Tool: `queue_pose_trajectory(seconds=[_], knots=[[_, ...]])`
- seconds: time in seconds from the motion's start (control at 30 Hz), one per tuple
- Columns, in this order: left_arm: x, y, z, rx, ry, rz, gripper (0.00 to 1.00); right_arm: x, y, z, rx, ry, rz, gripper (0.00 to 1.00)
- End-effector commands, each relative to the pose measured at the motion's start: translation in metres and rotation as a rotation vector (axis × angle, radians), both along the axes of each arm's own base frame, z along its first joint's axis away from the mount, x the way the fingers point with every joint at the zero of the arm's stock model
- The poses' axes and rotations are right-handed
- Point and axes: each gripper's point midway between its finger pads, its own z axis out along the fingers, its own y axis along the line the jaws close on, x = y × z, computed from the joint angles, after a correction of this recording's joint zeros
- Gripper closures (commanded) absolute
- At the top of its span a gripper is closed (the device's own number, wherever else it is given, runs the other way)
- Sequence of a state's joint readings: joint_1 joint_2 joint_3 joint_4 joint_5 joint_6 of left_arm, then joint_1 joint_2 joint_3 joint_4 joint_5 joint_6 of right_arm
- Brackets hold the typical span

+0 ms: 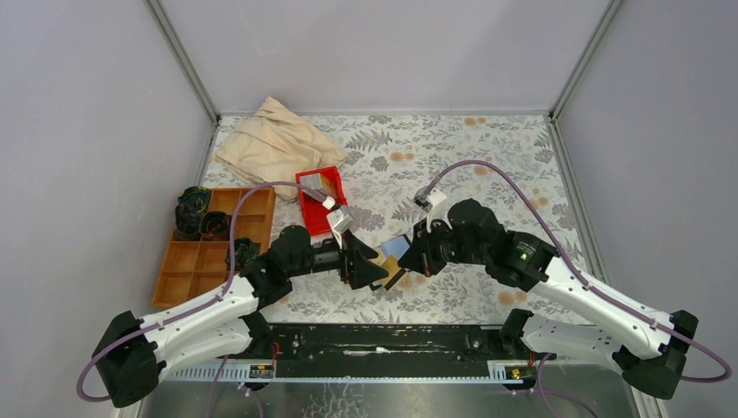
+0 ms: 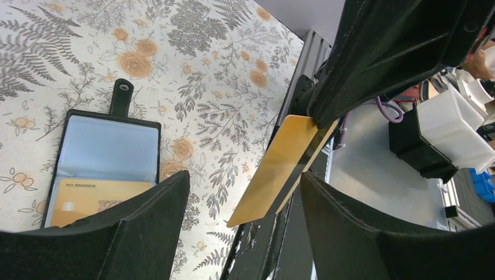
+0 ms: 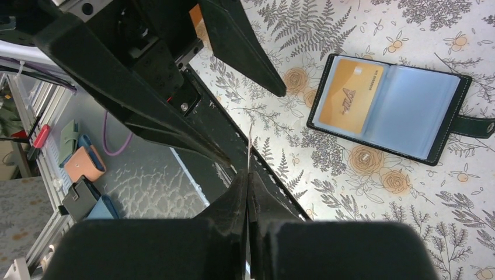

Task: Put the credit cards into the card holder
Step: Pick up the credit card from the storage box.

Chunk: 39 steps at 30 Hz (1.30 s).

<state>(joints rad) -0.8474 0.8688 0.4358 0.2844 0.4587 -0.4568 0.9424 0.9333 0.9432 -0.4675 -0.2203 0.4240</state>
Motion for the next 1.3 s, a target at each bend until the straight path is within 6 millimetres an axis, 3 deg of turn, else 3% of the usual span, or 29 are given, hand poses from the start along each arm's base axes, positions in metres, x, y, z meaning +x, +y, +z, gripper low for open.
queue_pose_trajectory(seconds=[0.0,0.13,0.27,0.4,0.47,0.57,0.67,0.87,0.97,1.1,1.27], knots=[[-0.006,-0.009,0.011,-0.055,-0.074,-0.079,0.24,-0.012,0.007,0.0,0.028,0.037,0.063,1.0],[-0.011,-0.014,0.008,-0.056,-0.066,-0.12,0.31,-0.014,0.01,-0.007,0.024,0.055,0.081,1.0],[-0.015,-0.015,0.005,-0.056,-0.059,-0.146,0.47,-0.013,0.013,-0.01,0.023,0.06,0.089,1.0],[-0.018,-0.018,0.002,-0.058,-0.038,-0.175,0.56,-0.013,0.014,-0.006,0.035,0.063,0.097,1.0],[-0.02,-0.019,0.0,-0.056,-0.022,-0.19,0.55,-0.013,0.013,-0.004,0.041,0.065,0.096,1.0],[-0.022,-0.021,-0.004,-0.049,0.005,-0.21,0.43,-0.014,0.012,-0.002,0.049,0.067,0.1,1.0],[-0.024,-0.022,-0.006,-0.047,0.021,-0.223,0.36,-0.013,0.01,0.0,0.052,0.061,0.099,1.0],[-0.025,-0.022,-0.007,-0.046,0.033,-0.224,0.38,-0.008,0.006,0.004,0.065,0.05,0.09,1.0],[-0.025,-0.023,-0.01,-0.04,0.043,-0.225,0.5,-0.006,0.005,0.003,0.063,0.051,0.088,1.0],[-0.026,-0.026,-0.015,-0.032,0.066,-0.245,0.76,-0.005,0.004,0.003,0.068,0.052,0.089,1.0],[-0.024,-0.028,-0.018,-0.026,0.082,-0.247,1.0,-0.005,0.002,0.003,0.068,0.047,0.091,1.0]])
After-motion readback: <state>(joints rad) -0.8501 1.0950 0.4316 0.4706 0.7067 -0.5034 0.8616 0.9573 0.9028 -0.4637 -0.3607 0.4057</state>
